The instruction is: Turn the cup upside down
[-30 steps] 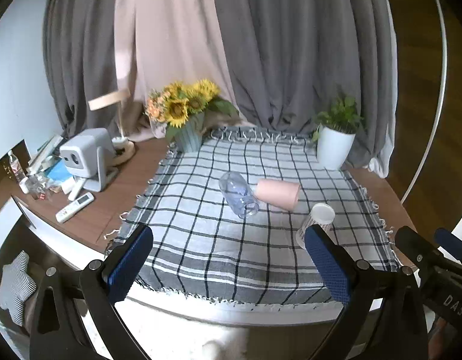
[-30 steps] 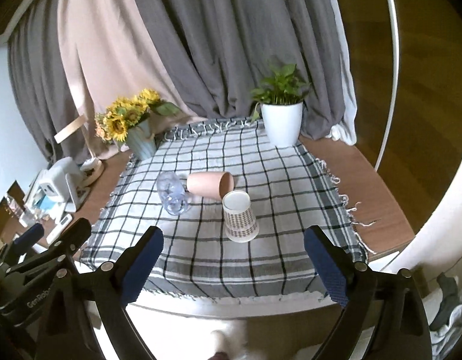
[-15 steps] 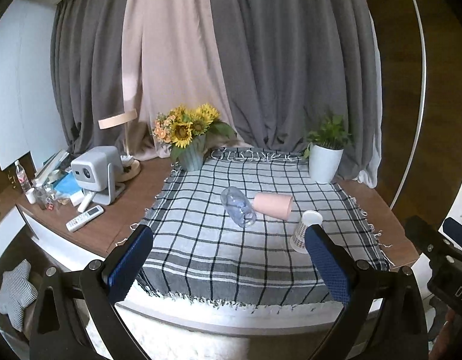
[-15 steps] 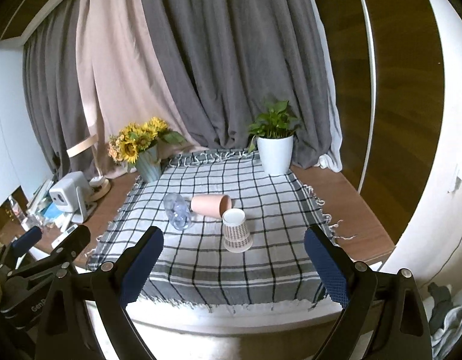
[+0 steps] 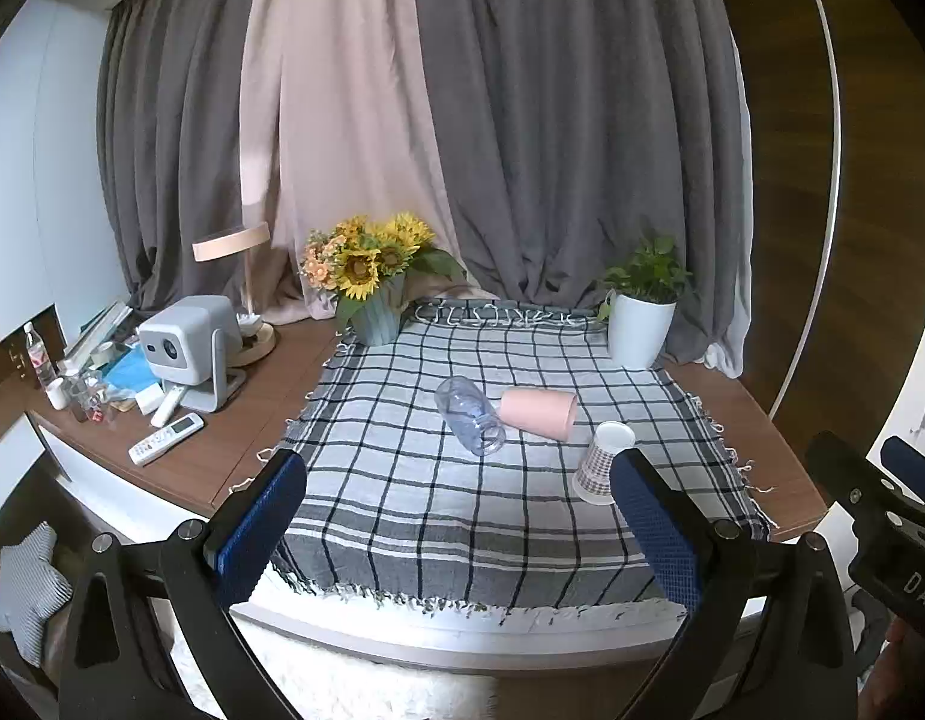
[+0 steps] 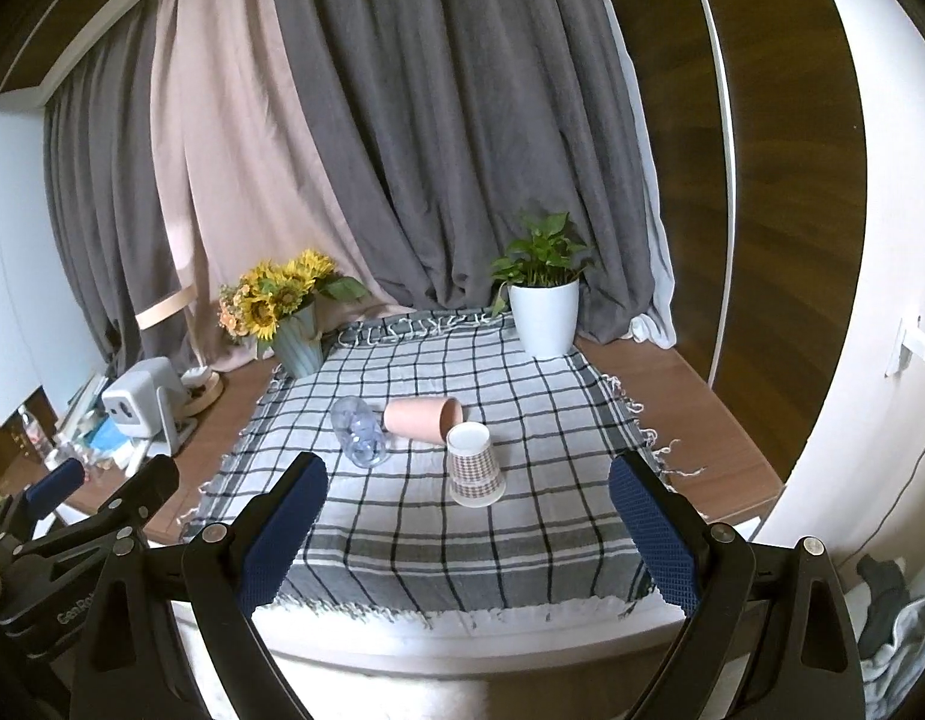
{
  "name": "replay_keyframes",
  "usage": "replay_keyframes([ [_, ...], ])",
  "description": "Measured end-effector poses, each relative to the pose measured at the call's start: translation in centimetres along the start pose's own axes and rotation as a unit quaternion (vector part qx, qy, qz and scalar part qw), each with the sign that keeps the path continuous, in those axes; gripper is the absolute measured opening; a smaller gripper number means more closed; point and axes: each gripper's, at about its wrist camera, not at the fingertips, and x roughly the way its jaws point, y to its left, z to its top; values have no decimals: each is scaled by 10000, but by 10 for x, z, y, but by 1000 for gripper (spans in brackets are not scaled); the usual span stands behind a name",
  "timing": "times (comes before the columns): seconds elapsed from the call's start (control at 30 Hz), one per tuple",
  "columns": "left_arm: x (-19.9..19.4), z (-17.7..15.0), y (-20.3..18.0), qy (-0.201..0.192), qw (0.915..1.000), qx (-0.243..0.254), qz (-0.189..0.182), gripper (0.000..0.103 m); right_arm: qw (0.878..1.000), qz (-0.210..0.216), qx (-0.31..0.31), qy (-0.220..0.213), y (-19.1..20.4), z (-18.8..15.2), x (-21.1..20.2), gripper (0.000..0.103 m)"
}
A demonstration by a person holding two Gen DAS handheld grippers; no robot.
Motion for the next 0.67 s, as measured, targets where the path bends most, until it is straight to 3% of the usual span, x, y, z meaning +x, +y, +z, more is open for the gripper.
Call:
replay_keyframes([
  [0.67,6,-2,-3,79,9999,-120,5,103,9999,13,13,140,-5,2,9,95],
])
